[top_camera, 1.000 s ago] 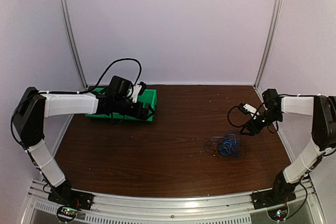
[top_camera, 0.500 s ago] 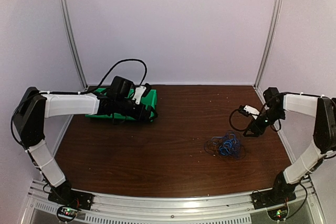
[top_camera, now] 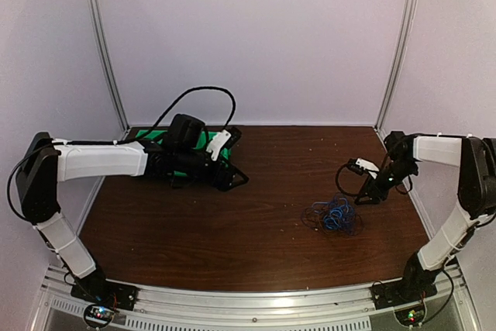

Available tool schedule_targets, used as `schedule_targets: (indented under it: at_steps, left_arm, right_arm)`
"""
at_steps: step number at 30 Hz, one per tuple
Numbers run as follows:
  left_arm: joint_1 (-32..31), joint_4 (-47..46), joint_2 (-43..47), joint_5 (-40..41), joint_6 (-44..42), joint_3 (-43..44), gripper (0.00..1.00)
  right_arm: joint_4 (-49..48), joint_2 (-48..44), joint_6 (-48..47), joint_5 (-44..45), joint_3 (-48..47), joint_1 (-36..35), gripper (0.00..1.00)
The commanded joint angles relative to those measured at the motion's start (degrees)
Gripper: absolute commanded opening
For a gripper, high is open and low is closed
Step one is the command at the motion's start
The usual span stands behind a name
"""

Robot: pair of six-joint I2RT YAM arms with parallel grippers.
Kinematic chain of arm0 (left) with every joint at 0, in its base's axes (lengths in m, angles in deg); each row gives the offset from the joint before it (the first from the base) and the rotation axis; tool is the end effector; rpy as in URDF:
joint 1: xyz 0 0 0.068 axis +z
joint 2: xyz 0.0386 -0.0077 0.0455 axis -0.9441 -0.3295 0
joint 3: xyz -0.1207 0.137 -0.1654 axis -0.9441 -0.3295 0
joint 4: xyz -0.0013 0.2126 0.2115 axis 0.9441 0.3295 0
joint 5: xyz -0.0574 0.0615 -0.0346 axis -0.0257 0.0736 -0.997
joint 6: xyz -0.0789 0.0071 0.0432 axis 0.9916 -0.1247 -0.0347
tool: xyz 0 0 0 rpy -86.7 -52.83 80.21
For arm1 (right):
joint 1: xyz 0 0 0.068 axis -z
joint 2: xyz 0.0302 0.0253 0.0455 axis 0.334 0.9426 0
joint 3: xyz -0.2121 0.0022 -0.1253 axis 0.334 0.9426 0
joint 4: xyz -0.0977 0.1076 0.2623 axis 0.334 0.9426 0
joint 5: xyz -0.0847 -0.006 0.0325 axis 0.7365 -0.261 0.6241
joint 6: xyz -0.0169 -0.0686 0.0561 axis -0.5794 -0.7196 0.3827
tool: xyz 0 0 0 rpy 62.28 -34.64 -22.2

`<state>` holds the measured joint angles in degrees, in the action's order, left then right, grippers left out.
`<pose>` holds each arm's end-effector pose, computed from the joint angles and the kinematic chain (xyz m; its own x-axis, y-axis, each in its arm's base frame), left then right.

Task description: Untangle the cables

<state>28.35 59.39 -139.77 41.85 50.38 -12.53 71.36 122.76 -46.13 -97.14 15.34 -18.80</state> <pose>0.3040 -0.3180 0.1673 -0.5661 0.3147 -0.7619 0.7659 0.5426 -0.3450 0.3164 0.0440 0.1033 -0.5605 -0.6150 -0.5546 -0.8170 0.5201 0.2489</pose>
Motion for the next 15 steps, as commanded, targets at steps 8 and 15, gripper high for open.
schedule_targets:
  at_steps: [8,15]
  left_arm:
    - [0.18,-3.45,2.86,-1.12,-0.56,-1.09,0.83]
    - [-0.71,-3.72,2.89,-3.42,-1.27,-0.72,0.83]
  right_arm:
    - [-2.3,3.07,2.26,-4.58,-2.04,-3.46,0.29]
    - [-1.91,2.73,2.59,-4.38,-2.19,-4.0,0.08]
